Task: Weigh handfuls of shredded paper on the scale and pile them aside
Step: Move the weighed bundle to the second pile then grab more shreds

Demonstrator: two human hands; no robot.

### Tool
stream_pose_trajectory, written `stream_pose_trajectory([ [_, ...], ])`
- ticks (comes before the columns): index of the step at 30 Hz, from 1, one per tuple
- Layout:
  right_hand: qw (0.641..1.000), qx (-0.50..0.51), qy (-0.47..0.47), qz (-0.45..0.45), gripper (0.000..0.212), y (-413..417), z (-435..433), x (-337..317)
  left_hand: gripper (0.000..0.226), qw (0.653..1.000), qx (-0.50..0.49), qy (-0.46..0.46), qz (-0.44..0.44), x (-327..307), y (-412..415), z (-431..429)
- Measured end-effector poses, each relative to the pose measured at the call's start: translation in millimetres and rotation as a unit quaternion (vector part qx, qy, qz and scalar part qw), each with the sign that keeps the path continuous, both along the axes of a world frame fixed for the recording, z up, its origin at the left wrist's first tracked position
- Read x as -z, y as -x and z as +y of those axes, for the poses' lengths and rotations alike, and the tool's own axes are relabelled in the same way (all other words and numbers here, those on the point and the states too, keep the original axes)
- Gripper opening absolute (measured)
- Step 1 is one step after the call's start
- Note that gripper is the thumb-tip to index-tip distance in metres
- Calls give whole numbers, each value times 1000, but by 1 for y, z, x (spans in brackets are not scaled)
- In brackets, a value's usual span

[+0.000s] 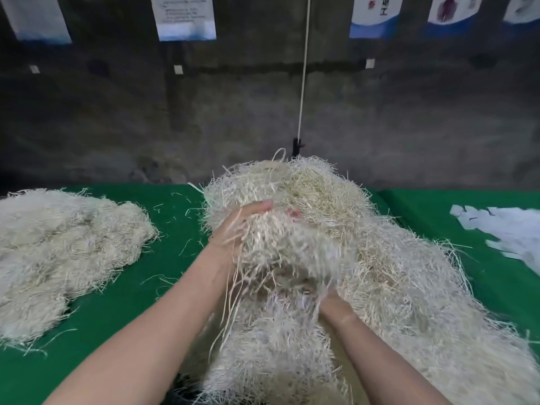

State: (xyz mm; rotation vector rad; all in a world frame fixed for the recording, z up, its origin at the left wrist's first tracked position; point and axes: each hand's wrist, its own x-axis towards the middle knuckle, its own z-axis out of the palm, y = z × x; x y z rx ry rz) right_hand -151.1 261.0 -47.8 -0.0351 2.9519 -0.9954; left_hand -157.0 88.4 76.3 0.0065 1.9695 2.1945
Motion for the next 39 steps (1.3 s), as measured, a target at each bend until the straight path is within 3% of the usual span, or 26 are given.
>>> stream_pose_trajectory([
  [3, 987, 114, 111, -24, 42, -1, 17, 9, 10, 995, -55, -82, -11, -12, 6, 2],
  [5, 986, 145, 77, -40, 45, -9, 37, 11, 16, 984, -84, -154, 21, -22, 12, -11],
  [7, 988, 137, 56, -53, 49, -12, 54, 15, 7, 972, -101, -208, 51, -36, 12, -28],
  [8, 988, 123, 67, -66, 56, -13, 51, 8, 7, 975, -128, -171, 61, -43, 9, -34],
  [11, 990, 63, 130, 7, 69, -4, 33, -31, 16, 983, -146, -83, 74, -46, -3, -37],
  [14, 996, -35, 39, 73, 85, 7, 21, -84, 14, 982, -148, -96, 64, -41, -11, -37],
  [17, 987, -128, 73, 69, 100, 5, 9, -115, 9, 971, -191, -129, 68, -42, -16, -37],
  [18, 986, -154, 55, 42, 100, 4, -6, -116, 14, 970, -186, -139, 74, -45, -18, -37],
  [20, 983, -180, -32, 14, 66, 3, -34, -100, 39, 976, -151, -138, 79, -47, -17, -33],
  [21, 986, -161, -22, 37, 46, 4, -46, -90, 40, 983, -129, -100, 78, -45, -16, -31],
  [23, 987, -95, 58, 116, 11, 8, -53, -78, 9, 980, -78, 128, 127, -33, -11, -35],
  [24, 983, -52, 136, 114, 14, 11, -52, -75, 8, 956, -16, 249, 155, -26, -11, -36],
  [26, 976, -23, 185, 110, 27, 16, -51, -76, 33, 890, 85, 417, 162, 6, -2, -36],
  [27, 977, -21, 180, 108, 32, 14, -53, -78, 45, 865, 81, 468, 161, 23, 2, -33],
  [29, 978, -40, 156, 130, 40, 12, -55, -77, 63, 841, -23, 505, 191, 44, 10, -30],
  [31, 974, -66, 163, 140, 22, 11, -52, -67, 58, 838, -137, 485, 210, 42, 16, -32],
  [32, 979, -66, 134, 140, 7, 12, -46, -58, 42, 860, -191, 427, 205, 38, 23, -39],
  [35, 996, -24, -67, 51, 27, 15, -13, -9, 8, 929, -314, 175, 90, 23, 33, -66],
  [37, 993, -2, -113, -24, 36, 11, 4, 20, 22, 950, -284, 125, 44, 25, 30, -70],
  [39, 999, -8, -46, -26, 39, 9, 5, 21, 43, 958, -253, 135, 12, 31, 28, -65],
])
